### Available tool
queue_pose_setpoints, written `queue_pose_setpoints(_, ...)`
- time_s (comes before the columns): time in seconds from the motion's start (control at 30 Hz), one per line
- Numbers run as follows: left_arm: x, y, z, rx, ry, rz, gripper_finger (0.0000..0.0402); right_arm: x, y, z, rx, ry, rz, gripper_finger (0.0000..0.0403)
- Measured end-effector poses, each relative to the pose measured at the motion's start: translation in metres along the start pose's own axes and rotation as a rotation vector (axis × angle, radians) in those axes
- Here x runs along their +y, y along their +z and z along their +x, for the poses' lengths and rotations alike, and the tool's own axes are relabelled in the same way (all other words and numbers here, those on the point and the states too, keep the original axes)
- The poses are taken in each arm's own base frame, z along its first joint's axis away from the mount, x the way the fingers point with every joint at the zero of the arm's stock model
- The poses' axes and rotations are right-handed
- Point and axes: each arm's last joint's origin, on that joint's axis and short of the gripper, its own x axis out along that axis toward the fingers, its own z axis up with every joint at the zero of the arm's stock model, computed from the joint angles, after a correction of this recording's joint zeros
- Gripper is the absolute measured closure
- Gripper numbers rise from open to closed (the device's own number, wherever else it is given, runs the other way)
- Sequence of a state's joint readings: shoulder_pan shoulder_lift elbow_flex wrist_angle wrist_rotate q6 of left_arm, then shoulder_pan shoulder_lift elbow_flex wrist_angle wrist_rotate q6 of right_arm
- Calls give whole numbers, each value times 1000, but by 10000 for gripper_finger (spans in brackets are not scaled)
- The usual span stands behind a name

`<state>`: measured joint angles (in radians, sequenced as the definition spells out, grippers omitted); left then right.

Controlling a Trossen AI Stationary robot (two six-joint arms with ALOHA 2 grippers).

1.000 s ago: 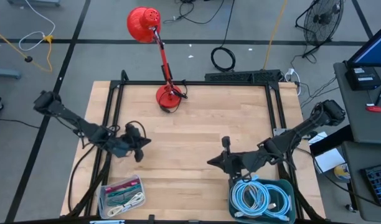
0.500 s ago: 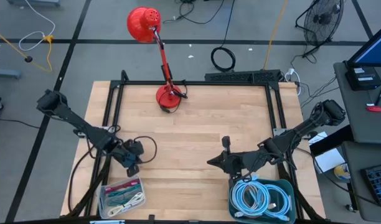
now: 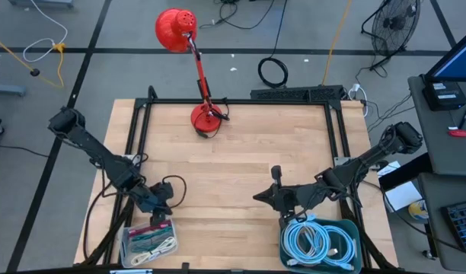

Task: Pick & Place USB Port
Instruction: Adjust the bins, then return to Home Position

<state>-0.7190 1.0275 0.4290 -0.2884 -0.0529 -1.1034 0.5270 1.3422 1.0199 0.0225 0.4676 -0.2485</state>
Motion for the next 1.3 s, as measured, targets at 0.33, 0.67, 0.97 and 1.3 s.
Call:
queue_pose_setpoints(0.33,-6,-9,-1,22,-33,-39,401,-2,-1,1,7,-6,0,403)
queue_pose_setpoints(0.67,-18,-11,-2,-19,-128,-24,401,-7,-5,4,38,-22,15,403)
queue_pose_setpoints(0.97,-20,-9,-4,-112,-100,98,401,-8,-4,4,31,-24,21,403)
queue_pose_setpoints(1.3,-57,30,-57,-476,29,584,401,-8,-4,4,29,-25,21,403)
